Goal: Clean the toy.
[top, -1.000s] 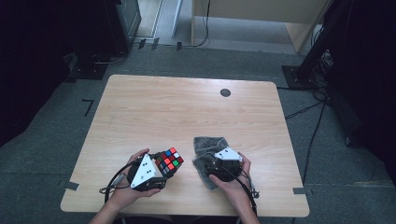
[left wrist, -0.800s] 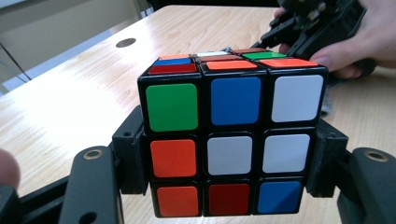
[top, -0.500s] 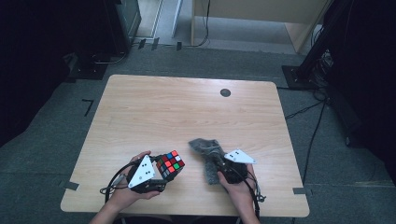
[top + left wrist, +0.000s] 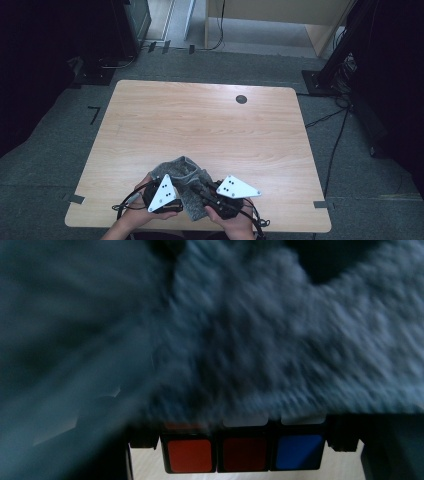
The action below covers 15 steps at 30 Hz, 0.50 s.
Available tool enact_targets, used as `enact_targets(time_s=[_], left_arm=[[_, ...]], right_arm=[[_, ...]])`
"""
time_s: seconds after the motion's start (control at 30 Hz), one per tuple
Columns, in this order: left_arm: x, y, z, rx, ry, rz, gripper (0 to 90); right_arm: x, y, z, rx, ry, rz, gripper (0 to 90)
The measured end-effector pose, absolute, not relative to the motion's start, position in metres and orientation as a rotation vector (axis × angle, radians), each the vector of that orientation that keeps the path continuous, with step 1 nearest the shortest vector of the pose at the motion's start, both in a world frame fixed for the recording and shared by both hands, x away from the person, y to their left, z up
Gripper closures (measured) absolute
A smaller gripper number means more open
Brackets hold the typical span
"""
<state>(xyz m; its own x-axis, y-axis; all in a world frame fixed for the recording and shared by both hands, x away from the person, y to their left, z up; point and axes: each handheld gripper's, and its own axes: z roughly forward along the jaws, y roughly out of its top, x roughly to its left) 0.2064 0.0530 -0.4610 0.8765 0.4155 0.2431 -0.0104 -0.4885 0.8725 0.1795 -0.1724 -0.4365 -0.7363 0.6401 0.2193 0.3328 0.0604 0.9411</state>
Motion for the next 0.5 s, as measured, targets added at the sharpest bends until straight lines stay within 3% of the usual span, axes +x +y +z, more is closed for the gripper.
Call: enact_targets(time_s=[0.2, 0.3, 0.5], left_arm=[[0.209, 0.058, -0.457, 1.995, 0.299, 0.514, 34.0], [0.211, 0.056, -0.461, 2.032, 0.321, 0.543, 34.0], [0.207, 0.048, -0.464, 2.042, 0.304, 0.532, 34.0]], right_arm=[[0.198, -0.199, -0.451, 1.191, 2.018, 1.502, 76.9], [0.197, -0.207, -0.447, 1.26, 1.971, 1.62, 76.4], [0.175, -0.174, -0.427, 1.069, 2.07, 1.746, 75.2]])
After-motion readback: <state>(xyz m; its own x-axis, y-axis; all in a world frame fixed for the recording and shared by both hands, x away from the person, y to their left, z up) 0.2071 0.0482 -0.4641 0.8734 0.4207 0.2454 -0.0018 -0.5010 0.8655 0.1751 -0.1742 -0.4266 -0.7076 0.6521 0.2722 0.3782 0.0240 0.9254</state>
